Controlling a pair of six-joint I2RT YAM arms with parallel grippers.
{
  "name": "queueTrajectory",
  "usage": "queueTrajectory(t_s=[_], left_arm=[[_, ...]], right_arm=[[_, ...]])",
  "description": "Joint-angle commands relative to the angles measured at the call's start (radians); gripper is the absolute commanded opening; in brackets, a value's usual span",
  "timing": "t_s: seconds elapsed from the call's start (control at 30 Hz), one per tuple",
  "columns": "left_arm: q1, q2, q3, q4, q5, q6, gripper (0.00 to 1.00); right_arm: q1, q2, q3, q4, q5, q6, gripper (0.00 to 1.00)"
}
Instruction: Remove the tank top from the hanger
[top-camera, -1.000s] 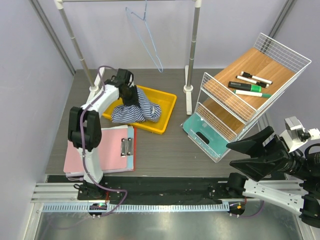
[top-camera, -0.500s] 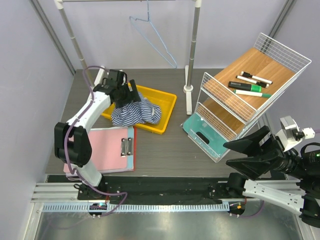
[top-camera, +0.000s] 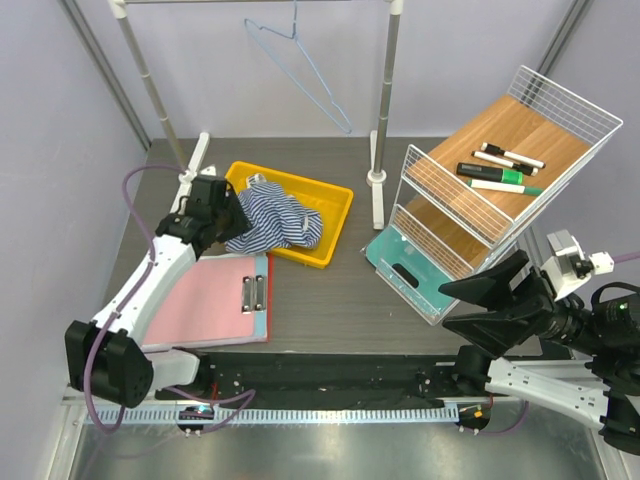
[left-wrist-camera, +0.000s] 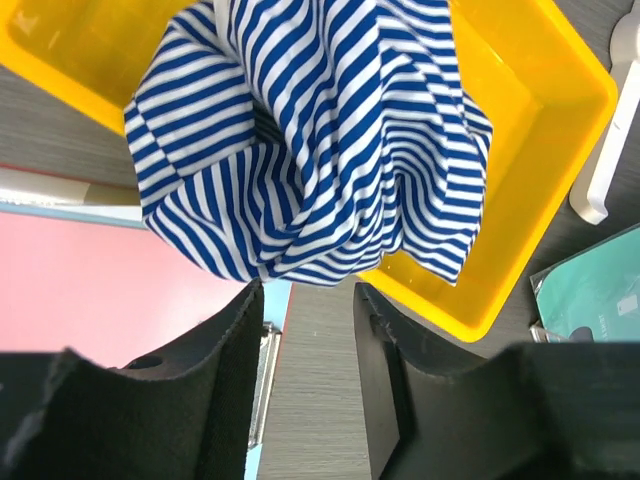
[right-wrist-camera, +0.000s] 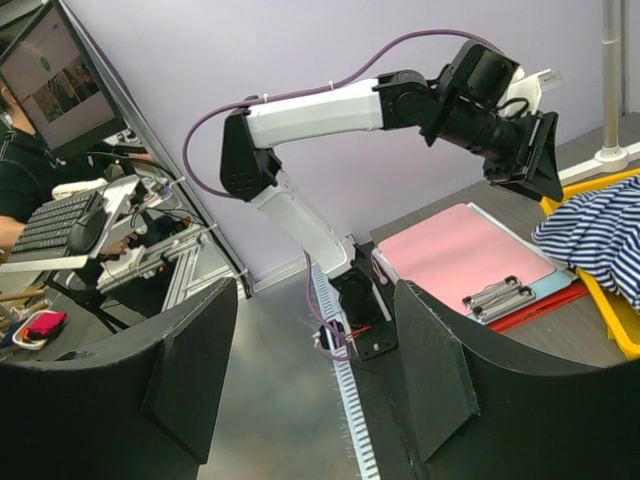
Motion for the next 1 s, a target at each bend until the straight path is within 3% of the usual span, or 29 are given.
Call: queueTrajectory(t_s=[0.0, 0.13, 0.33, 0.53, 0.73, 0.97], left_arm=[[-0.005, -0.026, -0.088, 0.102, 0.014, -0.042, 0.4], [-0.005, 0.035, -0.116, 0.162, 0.068, -0.045, 0.39], [-0.005, 0.227, -0.039, 0.205, 0.132, -0.033, 0.38], [-0.008, 0.395, 0.103, 0.212, 0.128, -0.016, 0.37], [-0.008, 0.581, 0.364, 0.091, 0.143, 0.022, 0.37], [-0.009, 0.547, 0.36, 0.142, 0.12, 0.002, 0.4]], right_arm=[[-0.002, 0.05, -0.012, 0.037, 0.001, -0.003, 0.69], [-0.002, 0.051, -0.015, 0.043, -0.001, 0.003, 0.69], [-0.002, 0.036, -0.023, 0.046, 0.01, 0.015, 0.69], [-0.002, 0.01, -0.01, 0.021, 0.03, 0.02, 0.69], [-0.002, -0.007, 0.01, 0.0, 0.044, 0.026, 0.69], [-0.001, -0.028, 0.013, -0.019, 0.064, 0.024, 0.69]])
